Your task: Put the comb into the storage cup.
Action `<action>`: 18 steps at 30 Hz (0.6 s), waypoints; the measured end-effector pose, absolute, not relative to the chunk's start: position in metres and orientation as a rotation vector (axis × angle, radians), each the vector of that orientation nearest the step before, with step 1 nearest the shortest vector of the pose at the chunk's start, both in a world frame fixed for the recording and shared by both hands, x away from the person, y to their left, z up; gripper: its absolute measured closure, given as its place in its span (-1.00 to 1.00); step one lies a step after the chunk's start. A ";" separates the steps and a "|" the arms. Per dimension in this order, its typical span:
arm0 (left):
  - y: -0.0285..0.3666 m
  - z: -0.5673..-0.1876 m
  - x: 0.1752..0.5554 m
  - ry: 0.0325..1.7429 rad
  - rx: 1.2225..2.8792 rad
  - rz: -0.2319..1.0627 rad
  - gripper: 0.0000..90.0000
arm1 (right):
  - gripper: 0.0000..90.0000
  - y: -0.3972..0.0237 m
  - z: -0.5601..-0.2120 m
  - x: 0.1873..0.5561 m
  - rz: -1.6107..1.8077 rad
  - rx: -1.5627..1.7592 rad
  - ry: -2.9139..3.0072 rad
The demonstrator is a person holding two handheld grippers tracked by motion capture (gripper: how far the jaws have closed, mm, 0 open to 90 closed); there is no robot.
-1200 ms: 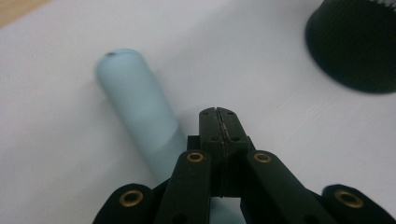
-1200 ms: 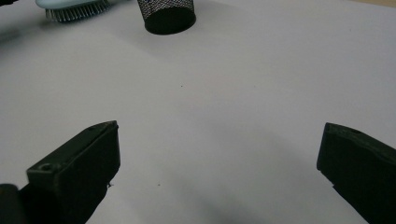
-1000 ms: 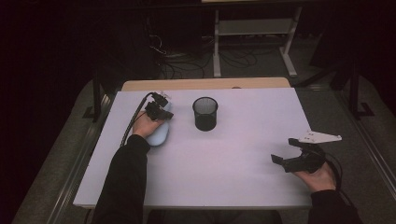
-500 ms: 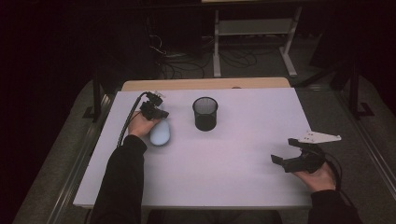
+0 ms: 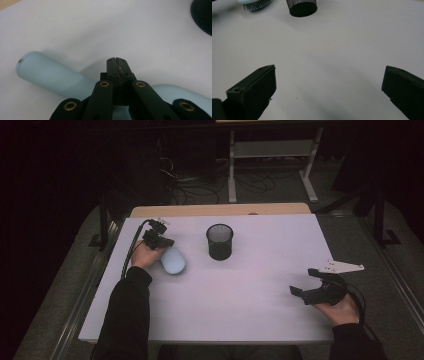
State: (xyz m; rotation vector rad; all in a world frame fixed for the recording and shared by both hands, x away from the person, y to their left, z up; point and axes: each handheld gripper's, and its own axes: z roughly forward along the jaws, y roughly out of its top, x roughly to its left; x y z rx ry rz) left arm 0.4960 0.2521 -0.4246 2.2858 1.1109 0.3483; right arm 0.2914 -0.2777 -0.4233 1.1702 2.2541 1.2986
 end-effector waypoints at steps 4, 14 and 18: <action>0.257 -0.424 0.493 1.115 2.288 0.342 1.00 | -1.00 -0.277 -0.424 0.292 1.290 1.170 2.258; 0.274 -0.422 0.485 1.145 2.271 0.356 1.00 | -1.00 -0.276 -0.423 0.291 1.288 1.164 2.258; 0.277 -0.422 0.484 1.150 2.271 0.365 1.00 | -1.00 -0.275 -0.423 0.291 1.289 1.161 2.259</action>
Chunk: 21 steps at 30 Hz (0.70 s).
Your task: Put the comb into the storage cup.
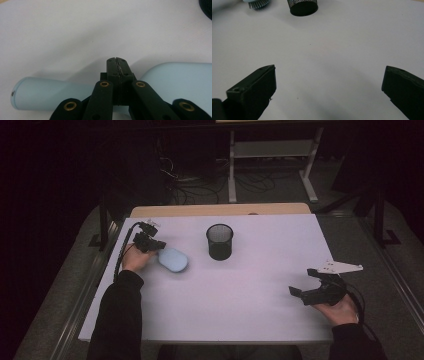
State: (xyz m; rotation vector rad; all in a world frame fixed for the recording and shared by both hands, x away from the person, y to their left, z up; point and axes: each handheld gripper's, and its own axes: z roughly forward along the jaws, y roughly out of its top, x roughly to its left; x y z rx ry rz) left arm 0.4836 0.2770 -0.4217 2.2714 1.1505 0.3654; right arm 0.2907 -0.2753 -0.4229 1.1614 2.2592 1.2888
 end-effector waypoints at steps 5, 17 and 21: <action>0.281 -0.421 0.482 1.161 2.273 0.364 1.00 | -1.00 -0.275 -0.423 0.291 1.282 1.156 2.267; 0.292 -0.421 0.473 1.188 2.264 0.385 1.00 | -1.00 -0.274 -0.423 0.291 1.280 1.145 2.272; 0.294 -0.420 0.469 1.184 2.276 0.408 1.00 | -1.00 -0.273 -0.423 0.291 1.278 1.143 2.275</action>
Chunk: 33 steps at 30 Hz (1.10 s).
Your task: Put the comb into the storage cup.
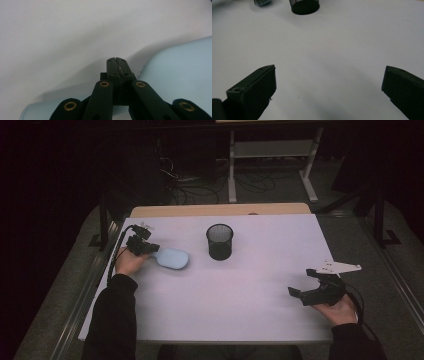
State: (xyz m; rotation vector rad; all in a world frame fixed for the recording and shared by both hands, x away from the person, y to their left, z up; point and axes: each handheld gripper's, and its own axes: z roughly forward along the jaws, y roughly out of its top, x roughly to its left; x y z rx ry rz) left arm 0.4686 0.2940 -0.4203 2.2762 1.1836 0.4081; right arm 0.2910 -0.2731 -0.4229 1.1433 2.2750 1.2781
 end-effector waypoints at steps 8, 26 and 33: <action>0.296 -0.420 0.463 1.177 2.288 0.433 1.00 | -1.00 -0.273 -0.423 0.291 1.274 1.143 2.280; 0.301 -0.417 0.454 1.194 2.320 0.448 1.00 | -1.00 -0.269 -0.423 0.291 1.261 1.127 2.295; 0.300 -0.416 0.451 1.182 2.356 0.453 1.00 | -1.00 -0.268 -0.423 0.291 1.261 1.127 2.295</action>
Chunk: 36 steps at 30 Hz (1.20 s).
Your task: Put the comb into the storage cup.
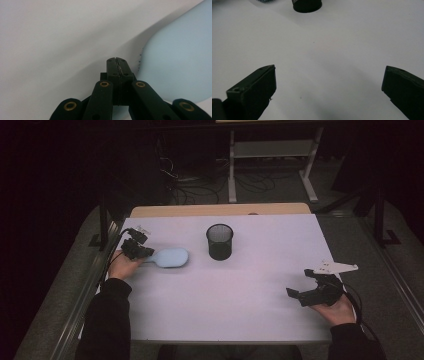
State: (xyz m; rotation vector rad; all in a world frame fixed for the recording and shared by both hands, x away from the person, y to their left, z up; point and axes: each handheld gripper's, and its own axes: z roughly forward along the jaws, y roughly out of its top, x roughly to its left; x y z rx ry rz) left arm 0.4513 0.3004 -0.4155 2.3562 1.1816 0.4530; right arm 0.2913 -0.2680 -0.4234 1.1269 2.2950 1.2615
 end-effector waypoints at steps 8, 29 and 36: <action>0.302 -0.414 0.449 1.176 2.394 0.437 1.00 | -1.00 -0.268 -0.424 0.291 1.260 1.128 2.298; 0.302 -0.415 0.436 1.140 2.490 0.420 1.00 | -1.00 -0.268 -0.424 0.292 1.260 1.128 2.298; 0.305 -0.413 0.430 1.123 2.510 0.404 1.00 | -1.00 -0.268 -0.424 0.292 1.260 1.128 2.300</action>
